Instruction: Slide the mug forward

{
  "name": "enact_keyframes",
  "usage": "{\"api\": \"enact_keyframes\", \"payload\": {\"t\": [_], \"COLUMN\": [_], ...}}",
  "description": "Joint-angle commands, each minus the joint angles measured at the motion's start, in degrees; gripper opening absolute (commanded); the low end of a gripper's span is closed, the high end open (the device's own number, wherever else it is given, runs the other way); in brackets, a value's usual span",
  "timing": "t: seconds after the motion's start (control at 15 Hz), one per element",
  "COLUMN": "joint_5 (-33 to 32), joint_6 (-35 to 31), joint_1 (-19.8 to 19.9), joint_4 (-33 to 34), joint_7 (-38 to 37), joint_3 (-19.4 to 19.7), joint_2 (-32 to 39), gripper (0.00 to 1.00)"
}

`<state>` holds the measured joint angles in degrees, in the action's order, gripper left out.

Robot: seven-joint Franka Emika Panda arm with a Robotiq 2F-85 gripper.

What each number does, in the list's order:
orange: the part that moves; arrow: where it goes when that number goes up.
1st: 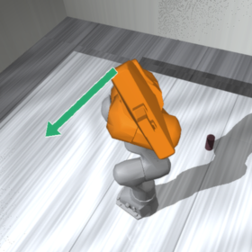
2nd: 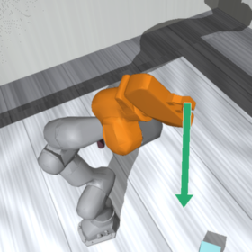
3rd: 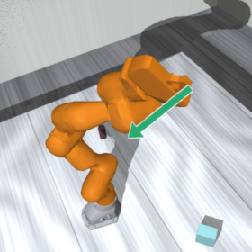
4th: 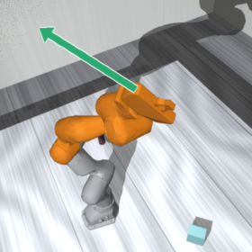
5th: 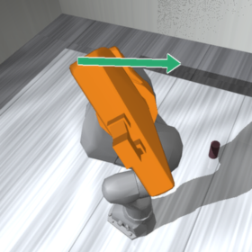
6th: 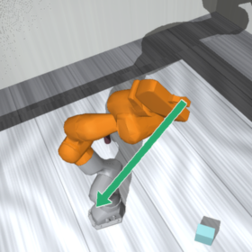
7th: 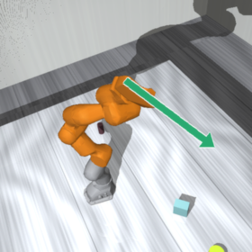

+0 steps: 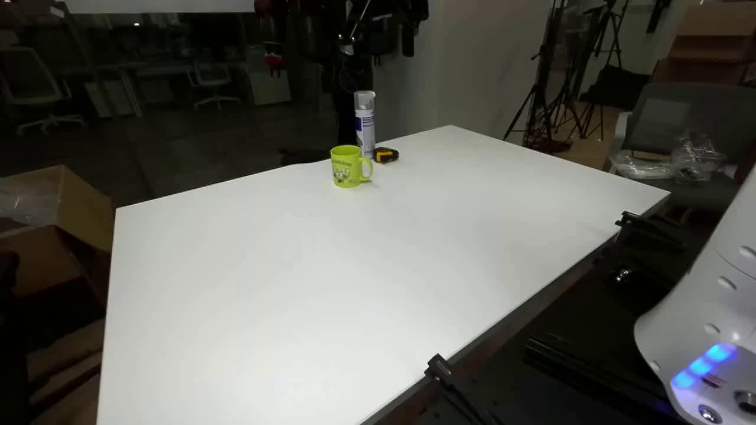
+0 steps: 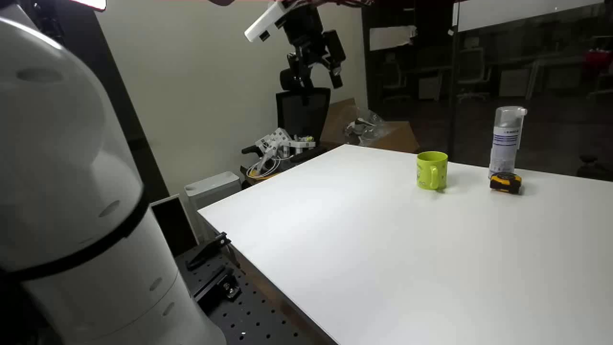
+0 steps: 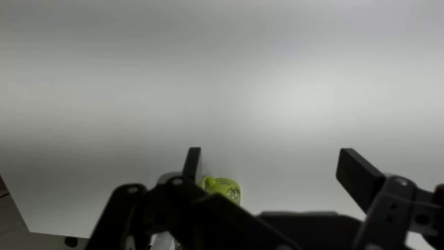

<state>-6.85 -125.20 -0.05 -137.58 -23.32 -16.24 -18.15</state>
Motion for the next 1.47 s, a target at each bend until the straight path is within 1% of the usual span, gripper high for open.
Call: {"api": "enact_keyframes", "payload": {"t": [0.0, 0.8, 0.87, 0.93, 1.07, 1.13, 1.27, 1.33, 1.4], "joint_5": [-0.56, -0.56, -2.69, -3.37, -2.03, -0.47, 5.30, 9.44, 12.18], "joint_6": [0.16, 0.04, -2.84, -4.94, -8.08, -9.41, -10.24, -9.38, -8.10], "joint_1": [-1.55, -1.55, -0.87, -0.40, -0.23, -0.24, -0.87, -1.22, -1.06], "joint_4": [0.11, 0.14, -0.30, 0.07, 1.81, 2.89, 5.22, 6.82, 8.37], "joint_7": [-0.40, -0.40, -2.62, -3.18, 0.67, 3.94, 11.44, 16.41, 19.82], "joint_3": [1.48, 1.47, 0.76, 1.02, 3.38, 5.29, 9.58, 11.81, 13.17], "joint_2": [0.14, 0.12, -0.14, 0.58, 3.23, 5.17, 9.15, 11.60, 13.60], "gripper": [1.00, 1.00, 1.00, 1.00, 1.00, 1.00, 1.00, 1.00, 1.00]}}
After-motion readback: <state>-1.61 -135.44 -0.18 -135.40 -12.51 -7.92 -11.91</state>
